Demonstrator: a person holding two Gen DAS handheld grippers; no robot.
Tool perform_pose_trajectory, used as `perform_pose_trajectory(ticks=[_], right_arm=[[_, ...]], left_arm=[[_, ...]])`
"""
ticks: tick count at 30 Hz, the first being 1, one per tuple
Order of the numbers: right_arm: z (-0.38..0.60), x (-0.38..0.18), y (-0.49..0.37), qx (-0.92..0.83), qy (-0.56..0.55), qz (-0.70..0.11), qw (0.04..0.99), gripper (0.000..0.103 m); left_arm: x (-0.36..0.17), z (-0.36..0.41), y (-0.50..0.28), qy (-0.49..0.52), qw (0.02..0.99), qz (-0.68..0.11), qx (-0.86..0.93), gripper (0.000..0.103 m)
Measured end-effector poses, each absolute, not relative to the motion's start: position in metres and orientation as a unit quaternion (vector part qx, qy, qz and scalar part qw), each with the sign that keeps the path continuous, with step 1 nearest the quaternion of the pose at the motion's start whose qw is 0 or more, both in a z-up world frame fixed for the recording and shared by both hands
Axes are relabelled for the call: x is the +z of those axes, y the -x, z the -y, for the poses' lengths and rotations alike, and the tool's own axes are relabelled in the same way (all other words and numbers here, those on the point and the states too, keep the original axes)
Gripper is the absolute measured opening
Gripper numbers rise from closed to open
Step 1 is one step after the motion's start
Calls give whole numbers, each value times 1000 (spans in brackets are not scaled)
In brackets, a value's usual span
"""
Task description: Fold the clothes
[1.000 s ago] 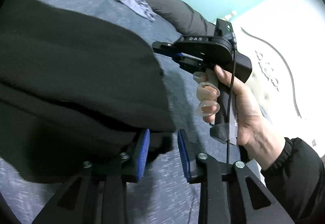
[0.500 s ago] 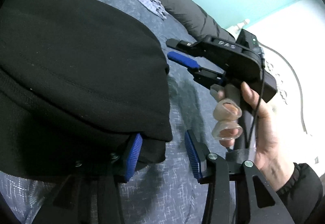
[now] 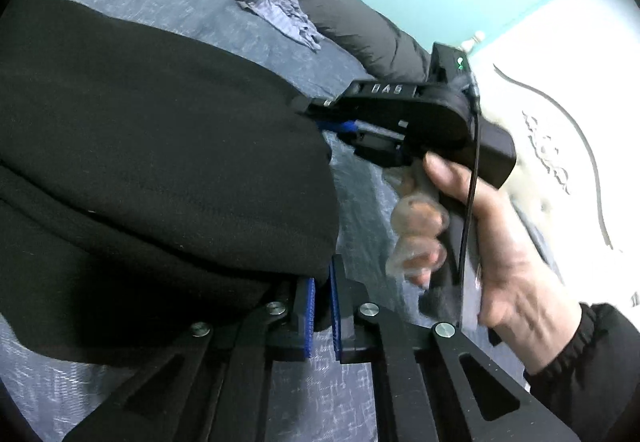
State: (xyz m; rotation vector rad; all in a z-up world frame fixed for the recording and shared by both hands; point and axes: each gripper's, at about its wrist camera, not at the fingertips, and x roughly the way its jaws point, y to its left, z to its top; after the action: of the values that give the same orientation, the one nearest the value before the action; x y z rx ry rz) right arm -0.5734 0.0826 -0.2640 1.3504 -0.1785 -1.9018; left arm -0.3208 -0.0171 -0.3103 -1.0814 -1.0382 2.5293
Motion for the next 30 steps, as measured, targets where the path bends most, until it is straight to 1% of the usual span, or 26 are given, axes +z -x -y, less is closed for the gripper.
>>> perform_pose_trajectory(ticks=[9, 14, 16, 17, 19, 21, 23, 25, 26, 27, 29, 30], right_arm=[[-70, -261, 578, -762, -524, 1, 382, 4], [-81, -268, 580, -772, -528, -2, 353, 3], [-91, -261, 577, -800, -512, -25, 311, 5], [-98, -259, 575, -808, -508, -19, 299, 6], [-114, -250, 565, -807, -498, 31, 316, 7], [-119, -242, 549, -798, -486, 59, 351, 7], [-115, -234, 529, -785, -476, 68, 392, 7], [-105, -236, 508, -768, -478, 65, 421, 7], [-100, -240, 499, -760, -484, 59, 429, 7], [-95, -246, 492, -756, -491, 47, 430, 7], [-88, -261, 481, -754, -502, 20, 423, 7], [-89, -263, 475, -756, -501, 19, 421, 7]], left_arm=[[-305, 29, 315, 379, 120, 336, 854, 4], [-315, 24, 318, 392, 130, 341, 844, 5], [-316, 24, 322, 392, 130, 343, 844, 5], [-317, 24, 324, 391, 133, 345, 843, 6], [-317, 24, 330, 392, 141, 355, 837, 6], [-314, 25, 325, 395, 138, 356, 836, 10], [-309, 30, 315, 393, 136, 351, 839, 12], [-304, 39, 301, 389, 124, 347, 844, 23], [-303, 46, 294, 386, 116, 350, 845, 32], [-301, 54, 284, 383, 108, 352, 847, 37], [-298, 74, 268, 380, 88, 353, 851, 38], [-297, 84, 261, 378, 77, 354, 852, 38]])
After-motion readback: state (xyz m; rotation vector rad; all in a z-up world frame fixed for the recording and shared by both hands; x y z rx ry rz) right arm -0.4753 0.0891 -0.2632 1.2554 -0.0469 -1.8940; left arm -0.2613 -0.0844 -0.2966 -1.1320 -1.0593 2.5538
